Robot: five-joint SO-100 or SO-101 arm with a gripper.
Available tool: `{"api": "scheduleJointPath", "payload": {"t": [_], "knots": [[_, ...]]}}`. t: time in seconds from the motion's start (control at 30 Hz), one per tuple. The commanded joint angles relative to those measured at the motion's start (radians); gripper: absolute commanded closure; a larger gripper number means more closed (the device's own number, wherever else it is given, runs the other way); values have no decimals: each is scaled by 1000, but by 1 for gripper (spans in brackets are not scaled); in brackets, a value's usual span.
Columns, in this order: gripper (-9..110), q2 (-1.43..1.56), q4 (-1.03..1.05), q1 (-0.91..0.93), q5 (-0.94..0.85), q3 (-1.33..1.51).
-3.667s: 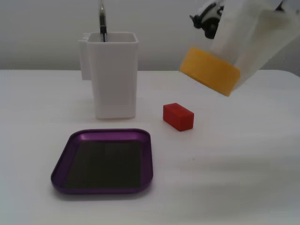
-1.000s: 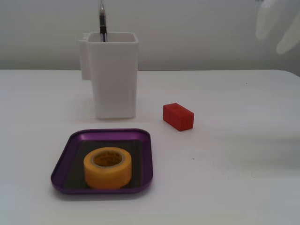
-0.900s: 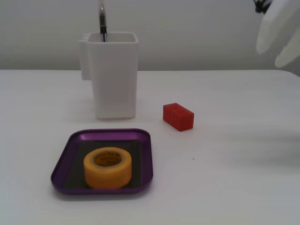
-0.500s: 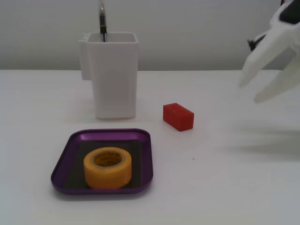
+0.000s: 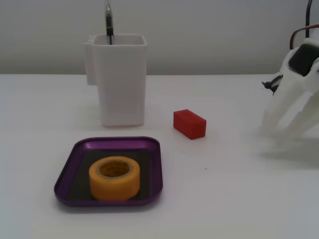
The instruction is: Grab up the yellow tape and put it in the box.
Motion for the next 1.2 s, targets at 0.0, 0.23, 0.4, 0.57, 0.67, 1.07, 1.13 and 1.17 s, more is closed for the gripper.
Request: {"api": "scheduleJointPath", "payload": {"t": [0.0,0.23,0.4,0.57,0.67,1.07,1.13,1.17], "knots": [[102,83,-9,5,8,6],[102,83,-14,6,3,37],[102,83,-14,5,-3,38],[102,83,-14,5,-3,38],[102,83,-14,5,-3,38],[102,83,-14,5,-3,38],[102,83,-14,5,-3,38],[102,83,-14,5,-3,38]]}}
